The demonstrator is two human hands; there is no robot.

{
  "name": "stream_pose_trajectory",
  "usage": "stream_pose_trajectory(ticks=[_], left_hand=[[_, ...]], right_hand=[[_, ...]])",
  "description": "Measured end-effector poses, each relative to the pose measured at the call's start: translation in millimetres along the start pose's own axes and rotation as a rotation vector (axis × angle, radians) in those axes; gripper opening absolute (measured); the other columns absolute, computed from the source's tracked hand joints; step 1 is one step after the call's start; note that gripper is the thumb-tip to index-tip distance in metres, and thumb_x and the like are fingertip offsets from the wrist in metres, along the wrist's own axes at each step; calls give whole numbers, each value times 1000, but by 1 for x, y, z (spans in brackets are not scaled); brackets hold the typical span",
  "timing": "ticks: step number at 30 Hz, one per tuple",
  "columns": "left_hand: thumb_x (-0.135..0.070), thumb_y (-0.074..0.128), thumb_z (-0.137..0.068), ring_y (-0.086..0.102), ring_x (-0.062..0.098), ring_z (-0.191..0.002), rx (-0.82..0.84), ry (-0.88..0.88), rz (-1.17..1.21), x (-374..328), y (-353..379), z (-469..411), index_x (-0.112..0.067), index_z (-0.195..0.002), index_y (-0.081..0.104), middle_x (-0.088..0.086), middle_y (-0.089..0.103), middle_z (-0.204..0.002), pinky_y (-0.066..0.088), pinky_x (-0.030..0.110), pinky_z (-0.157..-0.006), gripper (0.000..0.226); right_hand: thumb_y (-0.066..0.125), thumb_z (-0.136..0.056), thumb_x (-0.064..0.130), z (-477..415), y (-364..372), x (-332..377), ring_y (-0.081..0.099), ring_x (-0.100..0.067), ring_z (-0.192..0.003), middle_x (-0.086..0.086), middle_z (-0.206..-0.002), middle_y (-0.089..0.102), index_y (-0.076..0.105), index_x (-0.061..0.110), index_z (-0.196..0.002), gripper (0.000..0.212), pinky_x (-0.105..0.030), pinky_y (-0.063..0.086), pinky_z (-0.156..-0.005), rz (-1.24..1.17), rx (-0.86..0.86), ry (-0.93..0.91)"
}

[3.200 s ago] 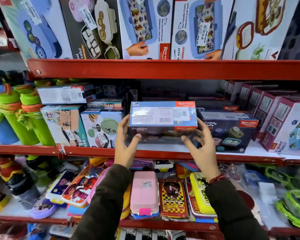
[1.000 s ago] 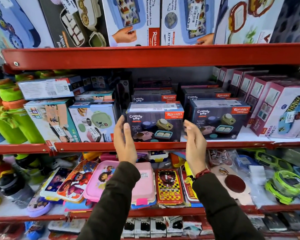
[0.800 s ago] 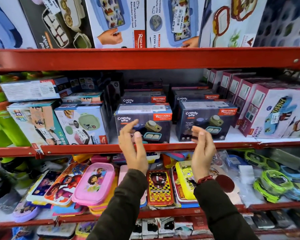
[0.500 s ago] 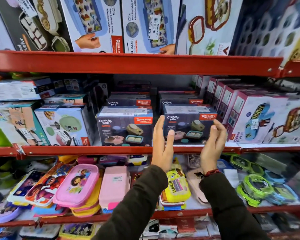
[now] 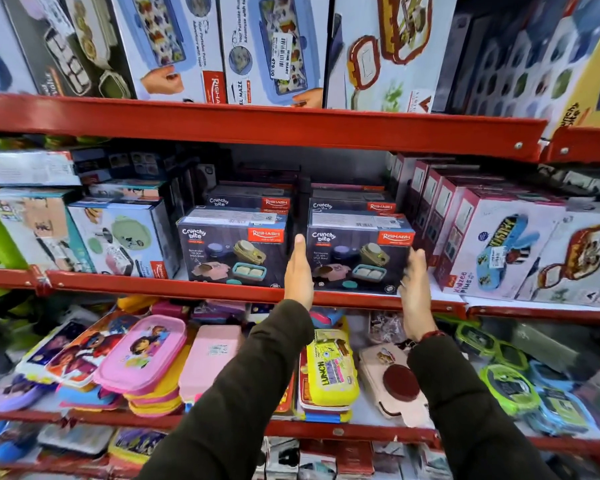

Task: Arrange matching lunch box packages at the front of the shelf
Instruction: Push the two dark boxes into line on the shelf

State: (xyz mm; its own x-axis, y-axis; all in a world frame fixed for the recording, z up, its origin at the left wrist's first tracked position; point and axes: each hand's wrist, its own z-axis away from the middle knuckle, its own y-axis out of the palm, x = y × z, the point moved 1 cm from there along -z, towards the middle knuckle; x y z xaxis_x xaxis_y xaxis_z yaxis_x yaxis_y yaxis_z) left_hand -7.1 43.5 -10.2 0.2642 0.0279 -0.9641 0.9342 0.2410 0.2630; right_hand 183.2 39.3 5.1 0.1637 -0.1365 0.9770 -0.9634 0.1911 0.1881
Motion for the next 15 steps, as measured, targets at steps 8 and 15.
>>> stream_pose_trajectory(ticks=[8, 15], left_hand=[[-104, 38, -66, 50, 19, -145, -41, 78, -35, -3, -5, 19, -36, -148, 53, -5, 56, -156, 31, 49, -128, 108], [-94, 37, -70, 51, 22, -144, -70, 101, -75, -19, 0, 44, -31, -148, 54, -2, 57, -155, 33, 51, -127, 102]], right_hand=[[35, -102, 65, 12, -9, 3, 49, -15, -142, 3, -153, 54, 51, 26, -150, 64, -41, 35, -123, 34, -1, -14], [39, -108, 47, 19, -14, 6, 38, -4, -136, 12, -145, 45, 42, 21, -155, 54, -23, 27, -112, 155, -2, -95]])
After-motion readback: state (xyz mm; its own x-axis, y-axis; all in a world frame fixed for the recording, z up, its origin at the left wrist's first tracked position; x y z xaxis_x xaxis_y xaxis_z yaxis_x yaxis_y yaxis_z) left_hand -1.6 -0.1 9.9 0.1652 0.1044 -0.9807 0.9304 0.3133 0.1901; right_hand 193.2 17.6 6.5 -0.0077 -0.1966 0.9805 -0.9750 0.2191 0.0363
